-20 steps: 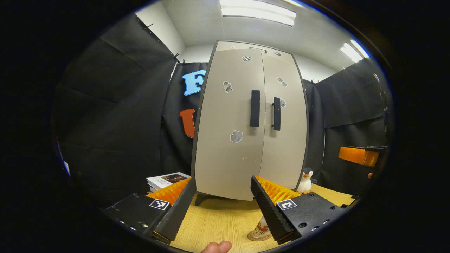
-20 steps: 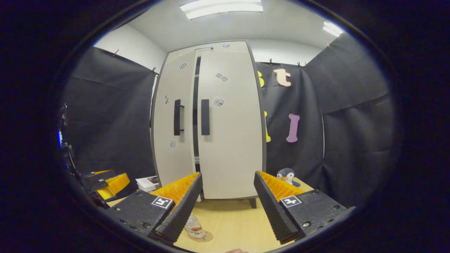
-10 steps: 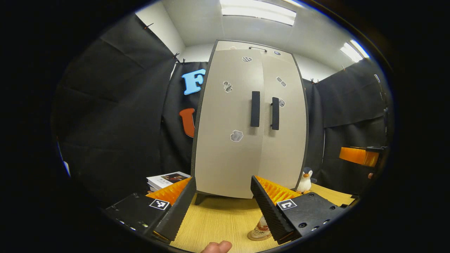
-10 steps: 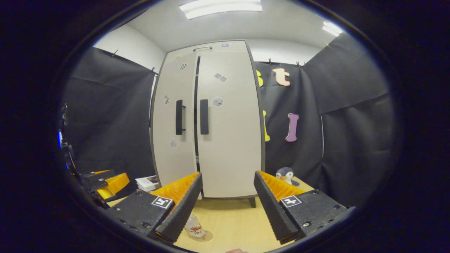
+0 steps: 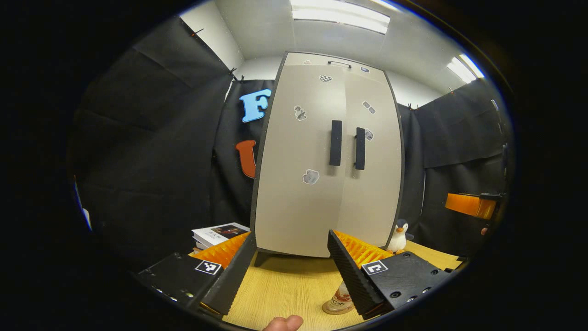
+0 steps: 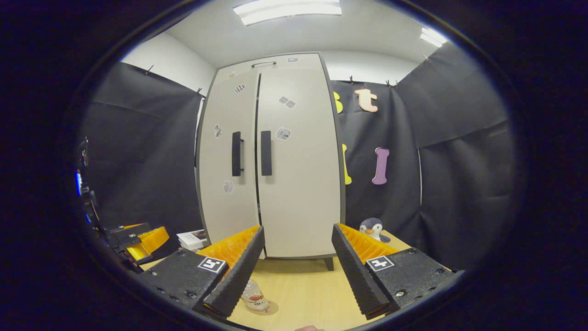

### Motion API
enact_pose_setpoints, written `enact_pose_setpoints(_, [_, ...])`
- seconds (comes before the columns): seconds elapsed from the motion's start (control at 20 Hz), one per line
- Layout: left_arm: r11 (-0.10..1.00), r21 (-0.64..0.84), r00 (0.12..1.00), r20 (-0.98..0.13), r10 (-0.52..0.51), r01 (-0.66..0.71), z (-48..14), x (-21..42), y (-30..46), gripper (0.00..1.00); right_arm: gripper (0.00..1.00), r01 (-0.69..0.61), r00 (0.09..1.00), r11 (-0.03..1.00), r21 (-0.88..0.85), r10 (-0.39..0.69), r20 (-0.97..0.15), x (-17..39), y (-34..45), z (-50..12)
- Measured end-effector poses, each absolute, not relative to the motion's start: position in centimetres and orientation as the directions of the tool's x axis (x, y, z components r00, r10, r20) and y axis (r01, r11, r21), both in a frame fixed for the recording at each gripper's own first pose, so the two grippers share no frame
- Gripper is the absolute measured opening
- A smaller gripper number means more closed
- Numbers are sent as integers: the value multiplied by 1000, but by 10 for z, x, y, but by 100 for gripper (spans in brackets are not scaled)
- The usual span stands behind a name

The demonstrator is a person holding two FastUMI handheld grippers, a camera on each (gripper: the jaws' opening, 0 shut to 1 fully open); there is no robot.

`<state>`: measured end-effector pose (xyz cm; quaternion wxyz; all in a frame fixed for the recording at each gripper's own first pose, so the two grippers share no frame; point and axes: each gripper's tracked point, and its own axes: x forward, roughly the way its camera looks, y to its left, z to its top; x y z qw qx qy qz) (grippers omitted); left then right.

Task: Grasp the bottle in the cabinet with the left hand and place it on the coaster, then close the right door with the right hand and the left door with the left hand.

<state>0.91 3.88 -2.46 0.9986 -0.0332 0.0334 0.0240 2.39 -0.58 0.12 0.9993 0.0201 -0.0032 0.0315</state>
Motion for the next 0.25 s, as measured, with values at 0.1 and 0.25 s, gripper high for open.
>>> enact_pose_setpoints(0.1, [997, -58, 997, -63, 47, -51, -23, 8, 39, 99, 96, -63, 998, 997, 35, 63, 10, 23, -6, 2])
enact_pose_setpoints(0.25, [997, -62, 997, -58, 49, -52, -22, 8, 39, 99, 94, -64, 998, 997, 35, 64, 12, 22, -6, 1])
